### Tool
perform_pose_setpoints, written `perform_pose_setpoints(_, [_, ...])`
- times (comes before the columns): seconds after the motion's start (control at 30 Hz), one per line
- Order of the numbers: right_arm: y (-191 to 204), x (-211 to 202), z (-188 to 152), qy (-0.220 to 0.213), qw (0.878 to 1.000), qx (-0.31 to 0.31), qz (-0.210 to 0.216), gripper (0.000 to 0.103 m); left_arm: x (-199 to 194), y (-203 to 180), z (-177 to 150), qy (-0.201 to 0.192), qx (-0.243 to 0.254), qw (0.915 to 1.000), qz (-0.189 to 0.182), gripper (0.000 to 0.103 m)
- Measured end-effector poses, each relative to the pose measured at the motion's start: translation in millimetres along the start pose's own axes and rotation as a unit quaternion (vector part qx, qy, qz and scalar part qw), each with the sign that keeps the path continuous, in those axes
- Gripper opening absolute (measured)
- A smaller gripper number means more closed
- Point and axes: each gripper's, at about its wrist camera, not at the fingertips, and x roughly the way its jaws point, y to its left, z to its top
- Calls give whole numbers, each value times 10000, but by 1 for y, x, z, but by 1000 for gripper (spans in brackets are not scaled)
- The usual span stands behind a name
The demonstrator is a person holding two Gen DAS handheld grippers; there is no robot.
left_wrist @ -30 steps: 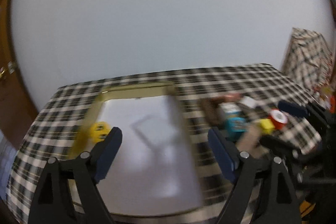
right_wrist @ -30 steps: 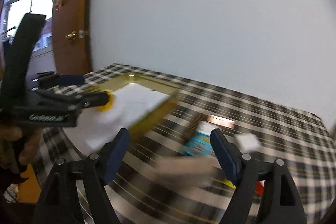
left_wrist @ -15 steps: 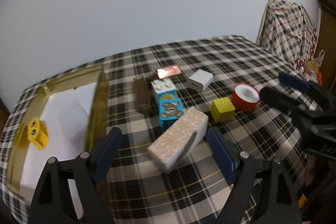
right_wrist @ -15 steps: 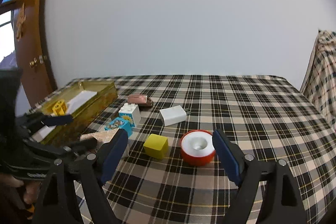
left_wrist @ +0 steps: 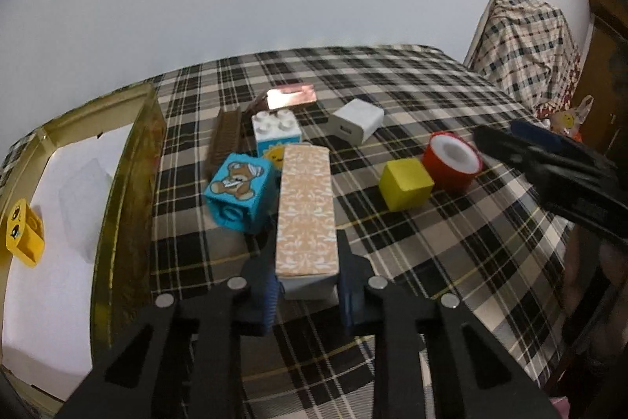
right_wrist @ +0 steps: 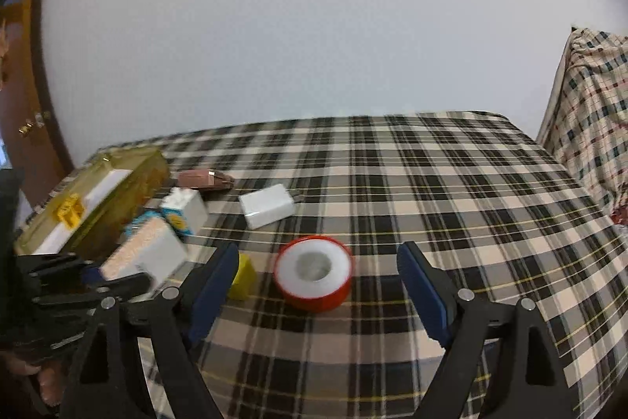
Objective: Organize rigid objects
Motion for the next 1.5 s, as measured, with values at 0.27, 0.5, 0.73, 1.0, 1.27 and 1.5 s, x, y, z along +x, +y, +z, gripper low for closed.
perform_pose_setpoints(0.27, [-3,35,10,571,9983,92,-41,85,-9,3,1,-244,19,9997,49,23])
perform_pose_setpoints(0.5, [-1,64,7,1216,9924,-36,-166,84,-12,9,0,-304,-136,9994,58,23])
perform_pose_setpoints(0.73, [-3,66,7,1279,9916,-113,-146,57,-20,9,-2,-502,-166,9985,148,23])
perform_pose_setpoints(1.0, [13,42,8,672,9970,-334,-170,57,-28,9,-2,-737,-189,9967,290,23])
perform_pose_setpoints(1.27, [16,24,11,197,9993,-317,-54,57,-41,10,-5,-1121,-214,9923,476,23])
perform_pose_setpoints(1.5, [16,12,12,-159,9997,-206,-45,58,-41,18,-2,-1198,-367,9907,535,23])
